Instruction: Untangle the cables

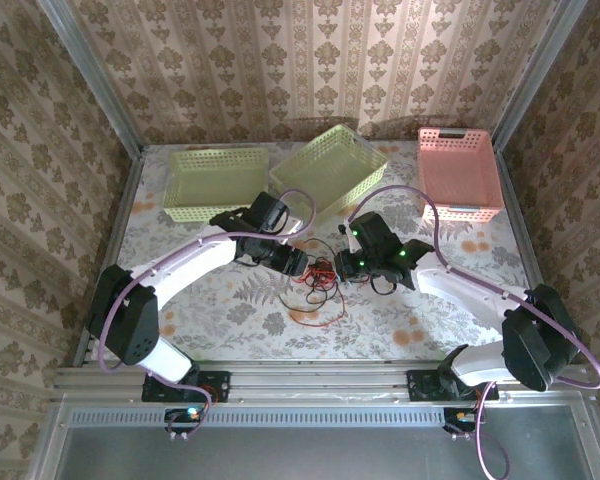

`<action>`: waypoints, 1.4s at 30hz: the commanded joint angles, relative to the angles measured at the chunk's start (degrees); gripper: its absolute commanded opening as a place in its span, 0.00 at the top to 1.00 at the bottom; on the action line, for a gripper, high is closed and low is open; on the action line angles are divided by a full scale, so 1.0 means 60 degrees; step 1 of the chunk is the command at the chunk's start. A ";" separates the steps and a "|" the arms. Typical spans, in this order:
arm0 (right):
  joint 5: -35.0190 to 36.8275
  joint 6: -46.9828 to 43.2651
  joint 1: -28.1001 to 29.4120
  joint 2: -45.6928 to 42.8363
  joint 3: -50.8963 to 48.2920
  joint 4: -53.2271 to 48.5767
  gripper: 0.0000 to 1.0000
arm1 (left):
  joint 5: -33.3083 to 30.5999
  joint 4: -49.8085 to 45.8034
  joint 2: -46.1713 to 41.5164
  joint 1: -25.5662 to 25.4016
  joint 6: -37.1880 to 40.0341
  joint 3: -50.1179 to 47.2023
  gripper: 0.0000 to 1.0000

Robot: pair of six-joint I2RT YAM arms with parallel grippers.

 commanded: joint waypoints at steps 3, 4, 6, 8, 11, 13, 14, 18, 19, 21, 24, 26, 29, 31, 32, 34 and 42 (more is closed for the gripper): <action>0.0634 -0.0120 0.0016 -0.0915 0.0778 -0.0627 0.99 | 0.0045 -0.0167 -0.0100 -0.0042 0.0210 0.0260 0.33; 0.0710 -0.0235 0.0016 -0.1057 0.1168 -0.0861 1.00 | 0.0052 -0.0157 -0.0099 -0.0052 0.0224 0.0250 0.33; 0.0817 -0.0460 0.0016 -0.1215 0.1972 -0.1288 1.00 | 0.0061 -0.0174 -0.0120 -0.0028 0.0234 0.0292 0.33; 0.0804 -0.0662 0.0016 -0.1286 0.2809 -0.1575 1.00 | 0.0088 -0.0134 -0.0180 0.0005 0.0225 0.0315 0.33; 0.0827 -0.0900 0.0016 -0.1221 0.3949 -0.1881 1.00 | 0.0186 0.0022 -0.0358 0.0124 0.0102 0.0303 0.32; 0.0892 -0.1065 0.0014 -0.1052 0.4717 -0.2014 1.00 | 0.0345 0.0163 -0.0478 0.0165 -0.0005 0.0252 0.32; 0.0904 -0.1125 0.0023 -0.0967 0.5041 -0.2279 1.00 | 0.0379 0.0231 -0.0505 0.0180 -0.0045 0.0236 0.32; 0.0879 -0.1279 0.0030 -0.0667 0.6257 -0.2438 1.00 | 0.0429 0.0253 -0.0524 0.0186 -0.0083 0.0209 0.32; 0.0901 -0.1308 0.0030 -0.0592 0.6510 -0.2483 1.00 | 0.0454 0.0252 -0.0508 0.0180 -0.0083 0.0217 0.32; 0.0873 -0.1381 0.0031 -0.0511 0.7038 -0.2585 1.00 | 0.0518 0.0240 -0.0449 0.0182 -0.0083 0.0215 0.32; 0.0738 -0.1447 0.0067 -0.0497 0.7638 -0.2603 1.00 | 0.0510 0.0156 -0.0353 0.0180 -0.0040 0.0232 0.32; 0.0624 -0.1505 0.0109 -0.0498 0.8002 -0.2687 1.00 | 0.0463 0.0135 -0.0368 0.0185 -0.0012 0.0259 0.32; 0.0518 -0.1587 0.0295 -0.0578 0.8321 -0.2784 1.00 | 0.0350 0.0133 -0.0464 0.0196 0.0006 0.0252 0.32; 0.0401 -0.1550 0.0367 -0.0650 0.8307 -0.2911 1.00 | 0.0219 0.0133 -0.0621 0.0253 0.0021 0.0241 0.32; 0.0229 -0.1502 0.0366 -0.0687 0.8136 -0.2961 1.00 | 0.0143 0.0147 -0.0730 0.0279 0.0034 0.0230 0.32; -0.0040 -0.1320 0.0363 -0.0812 0.7272 -0.2788 0.99 | -0.0035 0.0240 -0.1030 0.0363 0.0040 0.0126 0.32; 0.0635 -0.1110 0.0287 -0.0194 0.3514 -0.2974 0.99 | -0.0750 0.0919 -0.2596 0.1074 -0.0174 -0.0520 0.27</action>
